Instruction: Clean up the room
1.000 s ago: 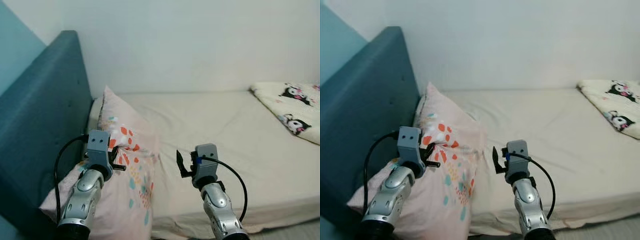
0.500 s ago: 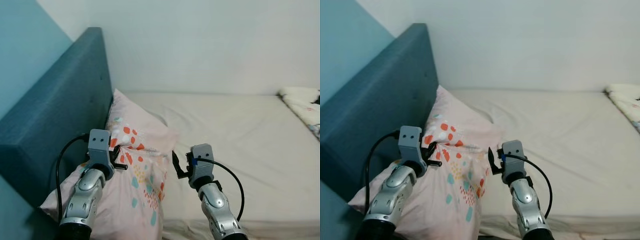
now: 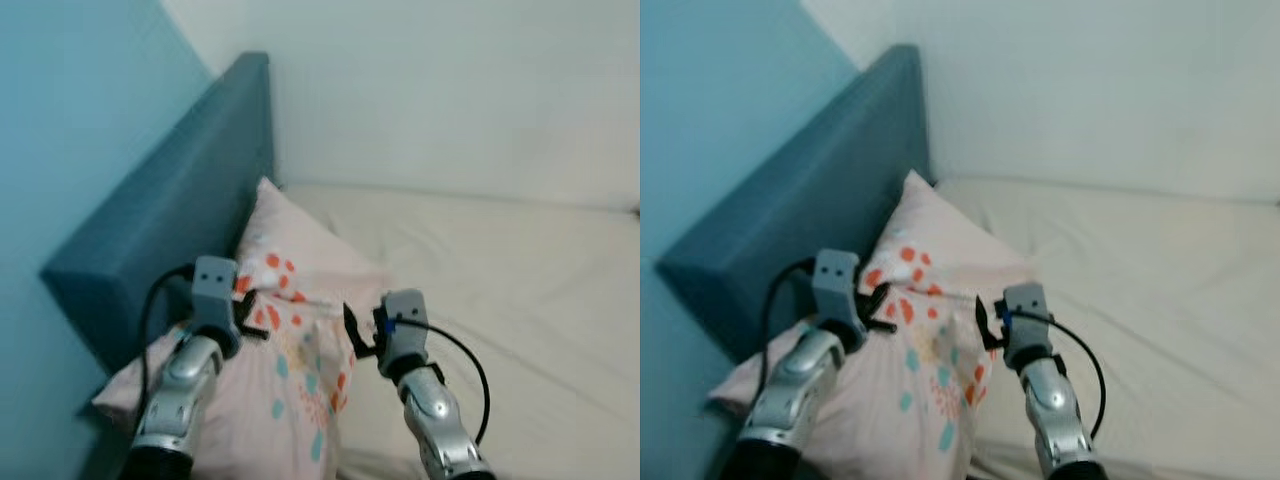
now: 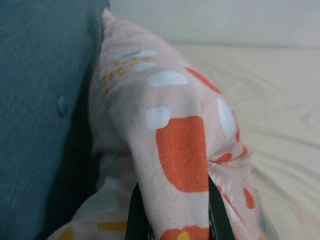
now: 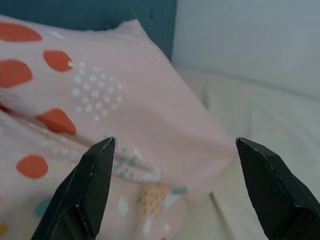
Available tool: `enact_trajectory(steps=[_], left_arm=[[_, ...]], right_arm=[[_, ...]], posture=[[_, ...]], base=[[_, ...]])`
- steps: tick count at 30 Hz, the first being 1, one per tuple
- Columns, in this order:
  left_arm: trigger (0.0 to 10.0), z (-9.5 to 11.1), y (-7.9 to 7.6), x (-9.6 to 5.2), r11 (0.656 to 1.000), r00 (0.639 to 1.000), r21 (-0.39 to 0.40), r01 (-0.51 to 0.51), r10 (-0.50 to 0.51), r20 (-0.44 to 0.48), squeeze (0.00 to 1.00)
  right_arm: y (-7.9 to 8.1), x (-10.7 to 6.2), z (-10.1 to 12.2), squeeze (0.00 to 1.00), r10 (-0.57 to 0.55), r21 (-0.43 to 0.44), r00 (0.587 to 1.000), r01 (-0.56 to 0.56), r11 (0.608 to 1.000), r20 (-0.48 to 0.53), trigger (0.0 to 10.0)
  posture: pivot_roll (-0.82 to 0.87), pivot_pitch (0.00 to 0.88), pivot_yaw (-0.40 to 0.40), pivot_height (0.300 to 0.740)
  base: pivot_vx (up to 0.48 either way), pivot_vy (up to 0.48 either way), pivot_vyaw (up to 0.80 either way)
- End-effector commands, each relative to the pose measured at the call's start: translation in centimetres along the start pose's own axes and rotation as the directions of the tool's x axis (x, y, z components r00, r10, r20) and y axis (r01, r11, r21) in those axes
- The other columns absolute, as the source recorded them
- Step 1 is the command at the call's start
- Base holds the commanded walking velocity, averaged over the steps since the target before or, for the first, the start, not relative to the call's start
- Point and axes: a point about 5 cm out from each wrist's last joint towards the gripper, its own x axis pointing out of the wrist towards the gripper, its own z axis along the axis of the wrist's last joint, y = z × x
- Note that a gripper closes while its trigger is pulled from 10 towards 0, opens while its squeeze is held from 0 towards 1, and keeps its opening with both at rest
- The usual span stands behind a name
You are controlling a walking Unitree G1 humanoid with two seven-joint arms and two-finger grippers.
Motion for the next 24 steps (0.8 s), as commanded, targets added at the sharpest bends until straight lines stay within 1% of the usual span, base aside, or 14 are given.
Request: enact_trajectory(steps=[1, 2, 4, 10, 13, 24], left_arm=[[10.0, 1.79, 0.69, -0.02, 1.000, 0.995, 0.001, -0.026, 0.026, 0.095, 0.00], [10.0, 1.76, 0.52, -0.03, 1.000, 0.995, 0.002, -0.019, 0.019, 0.093, 0.00], [10.0, 1.76, 0.52, -0.03, 1.000, 0.995, 0.002, -0.019, 0.019, 0.093, 0.00], [10.0, 1.80, 0.07, 0.08, 1.000, 0.995, 0.017, 0.023, -0.025, 0.093, 0.00], [10.0, 1.86, -0.03, 0.11, 0.999, 0.994, 0.004, 0.042, -0.042, 0.097, 0.00], [10.0, 2.07, 0.15, 0.17, 0.999, 0.993, -0.011, 0.043, -0.042, 0.106, 0.00]], right_arm=[[-0.09, -0.19, -0.03, 0.00, -0.011, 0.017, 1.000, 0.011, 1.000, 0.006, 10.0], [-0.46, -0.32, -0.11, 0.00, -0.037, 0.030, 0.999, 0.037, 0.999, 0.003, 10.0], [-0.46, -0.32, -0.11, 0.00, -0.037, 0.030, 0.999, 0.037, 0.999, 0.003, 10.0], [-0.60, -0.38, -0.13, 0.00, -0.054, 0.034, 0.999, 0.054, 0.998, 0.005, 10.0], [-0.59, -0.40, -0.14, 0.00, -0.058, 0.035, 0.998, 0.058, 0.998, 0.005, 10.0], [-0.80, -0.33, -0.08, 0.00, -0.069, 0.037, 0.998, 0.069, 0.997, 0.007, 10.0]], posture=[[0.02, 0.000, -0.046, 0.740], [0.02, 0.000, -0.044, 0.740], [0.02, 0.000, -0.044, 0.740], [0.02, 0.000, -0.035, 0.740], [0.02, 0.000, -0.034, 0.740], [0.02, 0.000, -0.035, 0.740]], base=[[0.000, 0.000, 0.44], [0.000, 0.000, 0.00], [0.000, 0.000, 0.00], [0.000, 0.000, 0.00], [0.000, 0.000, 0.00], [0.359, 0.000, 0.00]])
